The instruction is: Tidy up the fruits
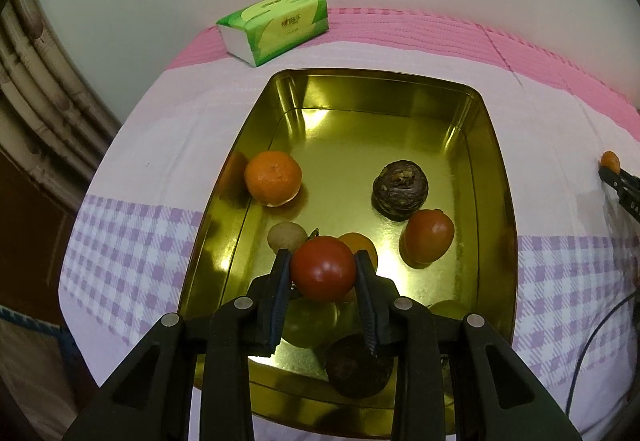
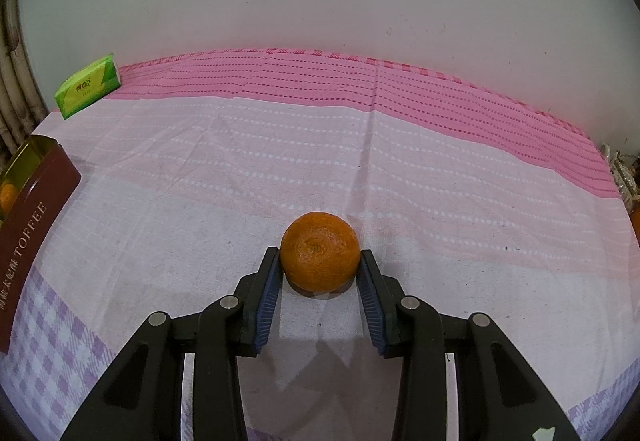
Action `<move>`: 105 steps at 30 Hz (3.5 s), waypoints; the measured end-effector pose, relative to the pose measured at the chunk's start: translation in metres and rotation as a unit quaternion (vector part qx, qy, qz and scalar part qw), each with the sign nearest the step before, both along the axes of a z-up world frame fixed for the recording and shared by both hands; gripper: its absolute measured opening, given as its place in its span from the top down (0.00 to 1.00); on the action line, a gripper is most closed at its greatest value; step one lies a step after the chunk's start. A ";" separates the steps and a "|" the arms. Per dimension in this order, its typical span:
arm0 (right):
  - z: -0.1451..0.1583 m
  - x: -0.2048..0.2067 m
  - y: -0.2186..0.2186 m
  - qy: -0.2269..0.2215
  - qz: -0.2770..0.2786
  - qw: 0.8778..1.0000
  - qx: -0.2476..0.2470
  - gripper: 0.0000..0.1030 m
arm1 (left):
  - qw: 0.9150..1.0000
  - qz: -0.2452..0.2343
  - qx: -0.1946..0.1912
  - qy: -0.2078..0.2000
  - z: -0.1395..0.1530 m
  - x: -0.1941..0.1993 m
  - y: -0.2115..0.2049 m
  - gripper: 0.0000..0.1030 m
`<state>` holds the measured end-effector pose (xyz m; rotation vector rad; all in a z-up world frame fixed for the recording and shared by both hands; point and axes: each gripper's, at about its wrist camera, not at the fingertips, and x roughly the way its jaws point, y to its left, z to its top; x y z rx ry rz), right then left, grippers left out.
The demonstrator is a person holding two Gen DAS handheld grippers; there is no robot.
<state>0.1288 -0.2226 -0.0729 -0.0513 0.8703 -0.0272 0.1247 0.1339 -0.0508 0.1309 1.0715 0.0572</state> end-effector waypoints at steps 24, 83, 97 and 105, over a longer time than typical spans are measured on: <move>0.025 -0.021 0.067 -0.005 0.070 0.996 0.062 0.68 | 0.996 0.076 -0.026 -0.047 0.044 -0.037 0.038 0.39; 0.041 -0.082 0.247 0.024 0.189 0.981 0.025 0.01 | 0.995 0.092 0.009 -0.032 0.038 -0.070 0.043 0.33; 0.031 -0.099 0.248 0.035 0.188 0.981 0.032 0.01 | 0.996 0.087 0.010 -0.027 0.035 -0.069 0.039 0.33; 0.033 -0.103 0.253 0.032 0.200 0.979 0.032 0.01 | 0.996 0.087 0.010 -0.026 0.034 -0.069 0.038 0.33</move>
